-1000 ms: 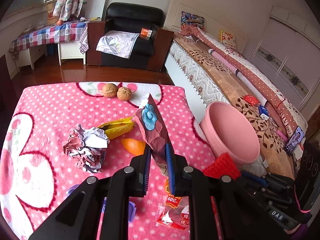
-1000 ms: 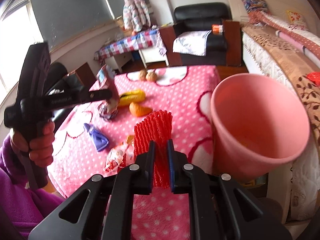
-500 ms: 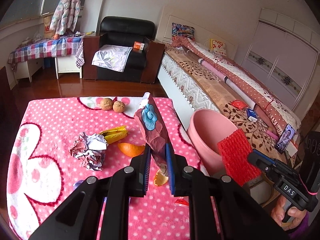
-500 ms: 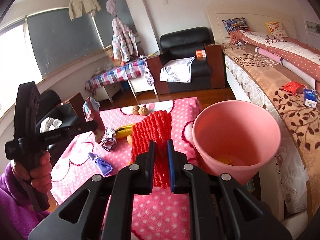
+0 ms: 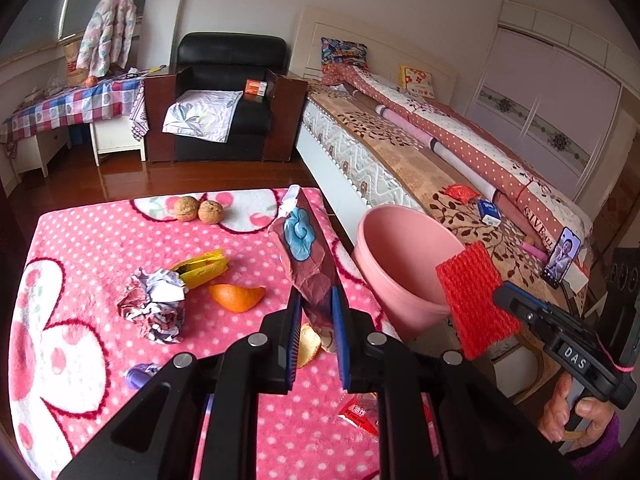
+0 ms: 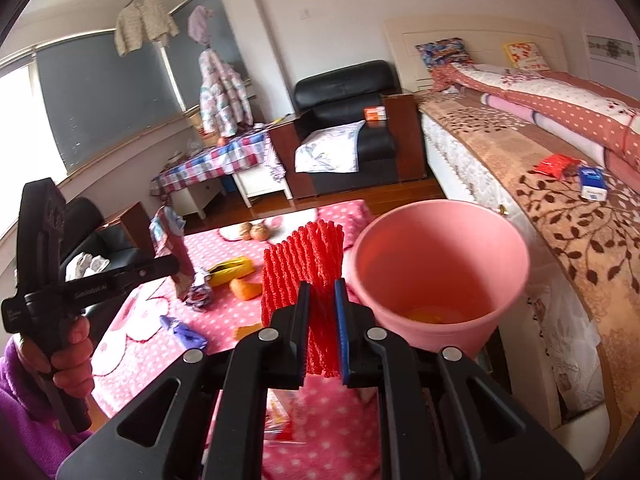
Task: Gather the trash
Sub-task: 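Carry the pink wrapper and red net toward the pink basin, then open both tools over the basin to drop the wrapper and red net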
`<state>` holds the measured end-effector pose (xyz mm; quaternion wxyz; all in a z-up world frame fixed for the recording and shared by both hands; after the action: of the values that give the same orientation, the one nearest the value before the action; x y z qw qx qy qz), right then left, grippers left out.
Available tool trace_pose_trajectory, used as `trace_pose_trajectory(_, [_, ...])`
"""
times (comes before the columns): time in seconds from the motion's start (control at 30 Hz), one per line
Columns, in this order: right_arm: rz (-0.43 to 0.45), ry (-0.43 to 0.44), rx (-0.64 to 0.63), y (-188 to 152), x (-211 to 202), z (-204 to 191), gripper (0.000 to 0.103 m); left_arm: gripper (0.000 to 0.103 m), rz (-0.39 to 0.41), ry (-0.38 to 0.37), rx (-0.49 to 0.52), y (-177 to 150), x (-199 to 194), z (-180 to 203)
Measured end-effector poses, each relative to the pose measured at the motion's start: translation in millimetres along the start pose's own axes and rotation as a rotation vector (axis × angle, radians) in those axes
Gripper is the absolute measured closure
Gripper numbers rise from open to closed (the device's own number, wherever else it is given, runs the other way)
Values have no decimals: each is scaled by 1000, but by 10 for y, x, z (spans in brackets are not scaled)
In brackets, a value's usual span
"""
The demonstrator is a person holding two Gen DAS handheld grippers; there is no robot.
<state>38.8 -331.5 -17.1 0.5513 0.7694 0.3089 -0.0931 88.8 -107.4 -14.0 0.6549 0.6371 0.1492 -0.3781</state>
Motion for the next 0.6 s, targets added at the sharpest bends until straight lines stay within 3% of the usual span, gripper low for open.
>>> trace_pose_trajectory(0.33, [37, -134, 125, 72, -9, 740, 91, 89, -87, -80, 100, 110, 520, 597])
trace_pose_trajectory(0.6, [40, -183, 187, 70, 99, 1186, 91, 89, -142, -133, 180, 149, 952, 1160])
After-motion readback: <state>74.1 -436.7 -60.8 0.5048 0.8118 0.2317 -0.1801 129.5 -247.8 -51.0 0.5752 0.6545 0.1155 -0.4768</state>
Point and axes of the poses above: each gripper's, at about its wrist camera, not at the fingertips, and x roughly the way its jaws point, z to its right, y to its top, the point moved 9 cm from there along x, roughly the way its jaws point, and after that the axes turned 8 degrees about y, right-handed, at the moved point
